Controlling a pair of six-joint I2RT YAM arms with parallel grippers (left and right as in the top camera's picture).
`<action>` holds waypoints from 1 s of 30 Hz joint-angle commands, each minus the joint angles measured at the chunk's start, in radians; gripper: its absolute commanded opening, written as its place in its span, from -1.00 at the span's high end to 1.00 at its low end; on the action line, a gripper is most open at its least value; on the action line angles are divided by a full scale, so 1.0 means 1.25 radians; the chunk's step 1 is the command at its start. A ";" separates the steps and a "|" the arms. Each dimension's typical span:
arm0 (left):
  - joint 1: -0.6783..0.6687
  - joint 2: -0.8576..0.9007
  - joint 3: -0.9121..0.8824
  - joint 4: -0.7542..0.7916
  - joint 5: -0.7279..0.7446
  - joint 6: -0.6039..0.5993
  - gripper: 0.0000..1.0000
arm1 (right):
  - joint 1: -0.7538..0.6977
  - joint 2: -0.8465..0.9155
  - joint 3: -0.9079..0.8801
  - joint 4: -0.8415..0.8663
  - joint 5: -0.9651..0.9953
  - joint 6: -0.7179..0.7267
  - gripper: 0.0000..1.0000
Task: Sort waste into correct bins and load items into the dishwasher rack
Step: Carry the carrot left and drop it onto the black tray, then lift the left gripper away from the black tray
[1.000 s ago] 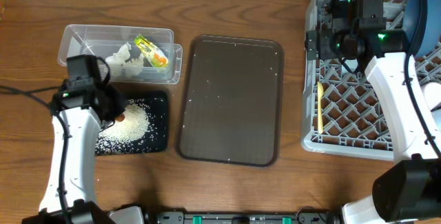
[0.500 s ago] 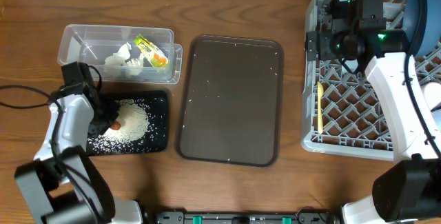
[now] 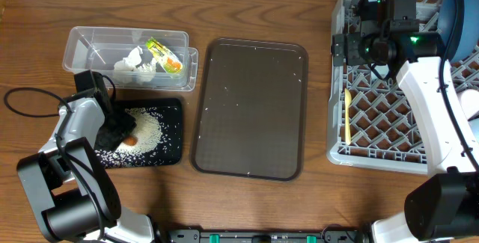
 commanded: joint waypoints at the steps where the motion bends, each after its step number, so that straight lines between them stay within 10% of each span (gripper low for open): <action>1: 0.001 -0.027 0.034 -0.019 -0.002 0.069 0.02 | -0.008 0.002 0.001 0.000 -0.006 0.005 -0.99; 16: -0.207 -0.232 0.135 -0.034 0.204 0.456 -0.59 | -0.071 0.002 0.024 0.100 -0.145 0.039 -0.99; 30: -0.211 -0.235 0.157 -0.341 0.206 0.433 -0.68 | -0.205 0.001 0.027 -0.196 -0.101 0.062 -0.98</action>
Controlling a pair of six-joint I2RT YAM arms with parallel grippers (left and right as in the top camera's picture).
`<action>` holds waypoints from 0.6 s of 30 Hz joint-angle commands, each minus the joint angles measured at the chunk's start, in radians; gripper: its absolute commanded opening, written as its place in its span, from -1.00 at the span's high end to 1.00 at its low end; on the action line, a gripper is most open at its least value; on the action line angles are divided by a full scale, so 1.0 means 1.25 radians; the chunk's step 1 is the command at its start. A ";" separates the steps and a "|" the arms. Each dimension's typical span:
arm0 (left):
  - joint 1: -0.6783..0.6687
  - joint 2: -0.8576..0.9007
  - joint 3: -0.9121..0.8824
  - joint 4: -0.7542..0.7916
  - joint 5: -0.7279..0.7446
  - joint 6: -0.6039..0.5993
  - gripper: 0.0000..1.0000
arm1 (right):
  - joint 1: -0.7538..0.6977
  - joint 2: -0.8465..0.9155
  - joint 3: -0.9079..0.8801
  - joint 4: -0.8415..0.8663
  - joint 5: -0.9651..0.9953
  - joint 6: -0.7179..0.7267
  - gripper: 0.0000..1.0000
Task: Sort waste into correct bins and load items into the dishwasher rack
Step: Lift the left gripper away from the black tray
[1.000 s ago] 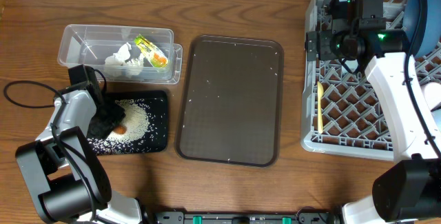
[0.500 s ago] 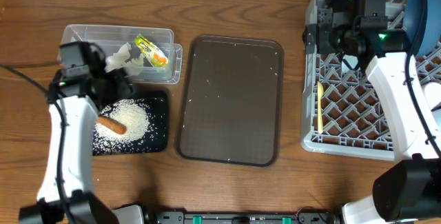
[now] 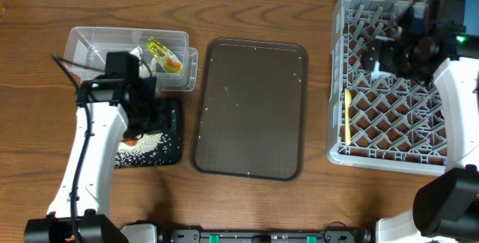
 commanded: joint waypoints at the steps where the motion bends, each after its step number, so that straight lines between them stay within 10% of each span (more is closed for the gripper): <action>1: 0.031 -0.027 0.031 -0.016 0.000 0.014 -0.68 | -0.016 0.001 0.013 -0.033 0.013 0.002 -0.97; 9: 0.033 -0.251 -0.006 0.023 -0.001 0.039 -0.68 | -0.009 -0.092 -0.046 -0.039 0.034 -0.013 -0.93; 18: 0.033 -0.655 -0.171 0.143 -0.070 -0.031 -0.89 | -0.009 -0.508 -0.400 0.296 0.071 -0.013 -0.98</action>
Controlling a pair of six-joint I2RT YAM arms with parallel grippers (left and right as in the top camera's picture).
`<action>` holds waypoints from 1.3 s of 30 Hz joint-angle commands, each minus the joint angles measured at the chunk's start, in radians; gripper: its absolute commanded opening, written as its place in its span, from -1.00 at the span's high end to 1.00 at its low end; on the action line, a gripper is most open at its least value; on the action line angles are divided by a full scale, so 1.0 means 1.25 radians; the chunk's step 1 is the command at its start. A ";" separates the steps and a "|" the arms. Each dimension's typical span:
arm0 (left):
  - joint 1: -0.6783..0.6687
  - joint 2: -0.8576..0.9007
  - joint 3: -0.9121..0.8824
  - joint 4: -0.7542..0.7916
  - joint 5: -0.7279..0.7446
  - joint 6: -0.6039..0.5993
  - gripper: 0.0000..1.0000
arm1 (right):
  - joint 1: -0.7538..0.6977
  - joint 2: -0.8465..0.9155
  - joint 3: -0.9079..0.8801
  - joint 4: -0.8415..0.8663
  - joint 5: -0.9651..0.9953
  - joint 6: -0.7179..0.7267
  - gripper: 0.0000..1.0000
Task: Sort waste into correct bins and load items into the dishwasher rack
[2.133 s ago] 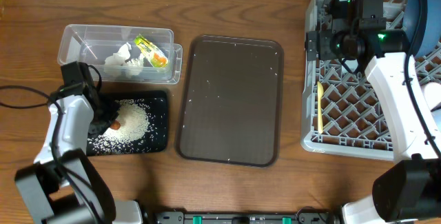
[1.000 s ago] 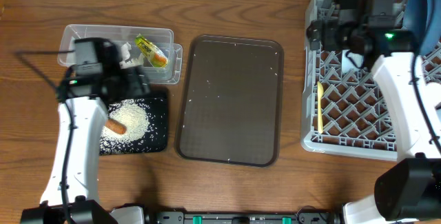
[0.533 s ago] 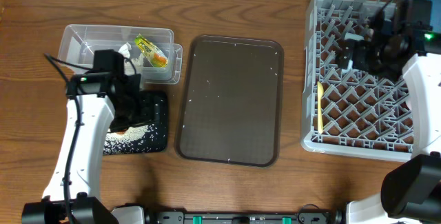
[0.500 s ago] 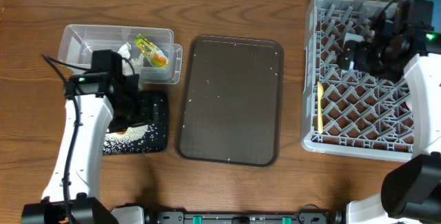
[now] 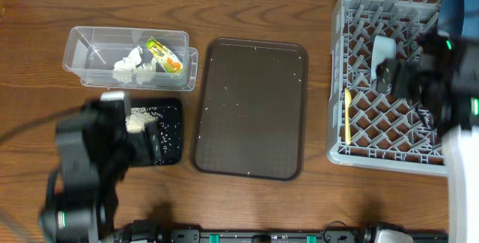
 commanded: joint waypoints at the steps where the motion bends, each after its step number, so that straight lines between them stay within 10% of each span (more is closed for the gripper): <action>1: 0.001 -0.095 -0.049 0.022 -0.034 -0.031 -0.89 | 0.004 -0.132 -0.110 0.059 0.031 -0.006 -0.98; 39: 0.001 -0.188 -0.055 0.035 -0.034 -0.031 -0.93 | 0.003 -0.313 -0.210 -0.257 0.044 -0.006 -0.98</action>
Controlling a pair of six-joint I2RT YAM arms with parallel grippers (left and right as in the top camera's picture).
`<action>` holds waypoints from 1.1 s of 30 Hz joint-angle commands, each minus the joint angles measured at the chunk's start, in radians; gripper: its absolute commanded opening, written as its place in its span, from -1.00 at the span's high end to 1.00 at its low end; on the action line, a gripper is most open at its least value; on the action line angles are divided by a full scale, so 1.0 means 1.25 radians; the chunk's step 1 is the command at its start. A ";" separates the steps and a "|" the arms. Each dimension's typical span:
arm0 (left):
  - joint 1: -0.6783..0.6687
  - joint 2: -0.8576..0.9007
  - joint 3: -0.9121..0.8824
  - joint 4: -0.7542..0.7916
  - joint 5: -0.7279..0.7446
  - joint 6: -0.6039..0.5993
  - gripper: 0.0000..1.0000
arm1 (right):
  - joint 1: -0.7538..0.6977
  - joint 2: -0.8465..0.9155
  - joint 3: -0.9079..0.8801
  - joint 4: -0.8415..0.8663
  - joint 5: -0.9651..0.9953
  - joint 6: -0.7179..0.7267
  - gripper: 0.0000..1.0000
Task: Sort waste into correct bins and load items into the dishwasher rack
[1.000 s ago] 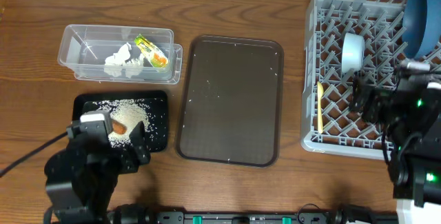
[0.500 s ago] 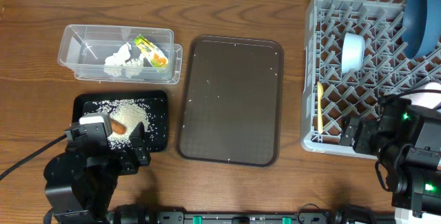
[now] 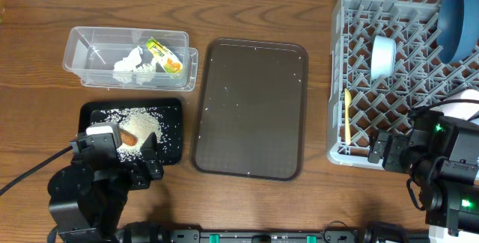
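In the overhead view a clear bin [image 3: 77, 47] at the far left holds crumpled white paper [image 3: 135, 62] and a yellow-green wrapper [image 3: 164, 54]. In front of it a black tray [image 3: 174, 110] carries spilled rice [image 3: 135, 123] and an orange scrap [image 3: 129, 137]. The grey dishwasher rack [image 3: 338, 71] on the right holds a pale blue cup [image 3: 383, 56], a dark blue bowl [image 3: 458, 13] and a yellow utensil [image 3: 347, 116]. My left gripper [image 3: 146, 164] sits at the black tray's near edge. My right gripper [image 3: 383, 149] is by the rack's front rim. Neither gripper's jaws can be made out.
A large brown serving tray [image 3: 251, 108], dusted with crumbs, lies in the middle of the wooden table between the black tray and the rack. Both arm bases crowd the near table edge at left and right.
Both arms have drawn back toward the near table edge. The left one no longer covers the black tray's left part, and the right one has left the rack's middle. The cup stays in the rack.
First my left gripper was down on the rice in the black tray and my right arm hung over the rack's far left corner. Then the left arm stood by the bin and the right was over the rack. The pale cup then showed in the rack; now both arms are near the front.
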 commanded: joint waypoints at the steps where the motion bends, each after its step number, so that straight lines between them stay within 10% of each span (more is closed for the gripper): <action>1: 0.001 -0.002 -0.007 0.003 -0.010 -0.010 -0.94 | 0.003 0.000 -0.014 -0.001 0.005 -0.004 -0.99; 14: 0.001 -0.002 -0.007 0.003 -0.010 -0.010 -0.94 | 0.067 -0.208 -0.026 0.007 0.017 -0.004 -0.98; 25: 0.001 -0.002 -0.007 0.003 -0.010 -0.010 -0.94 | 0.133 -0.472 -0.453 0.703 0.023 -0.005 -0.99; 33: 0.001 -0.002 -0.007 0.003 -0.010 -0.010 -0.95 | 0.135 -0.583 -0.601 0.803 0.085 -0.005 -0.99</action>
